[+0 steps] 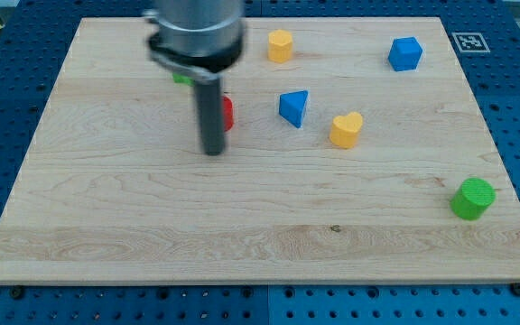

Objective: Drag the red circle to the bottom right side of the board

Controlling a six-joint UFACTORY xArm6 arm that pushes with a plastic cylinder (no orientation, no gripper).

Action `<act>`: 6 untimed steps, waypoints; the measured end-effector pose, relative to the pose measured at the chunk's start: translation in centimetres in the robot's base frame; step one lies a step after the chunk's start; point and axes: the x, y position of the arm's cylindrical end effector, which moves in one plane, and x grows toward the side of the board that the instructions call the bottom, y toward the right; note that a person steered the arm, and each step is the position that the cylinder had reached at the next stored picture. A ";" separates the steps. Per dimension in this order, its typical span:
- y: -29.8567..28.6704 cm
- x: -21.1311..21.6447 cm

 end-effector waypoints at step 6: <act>17.7 1.4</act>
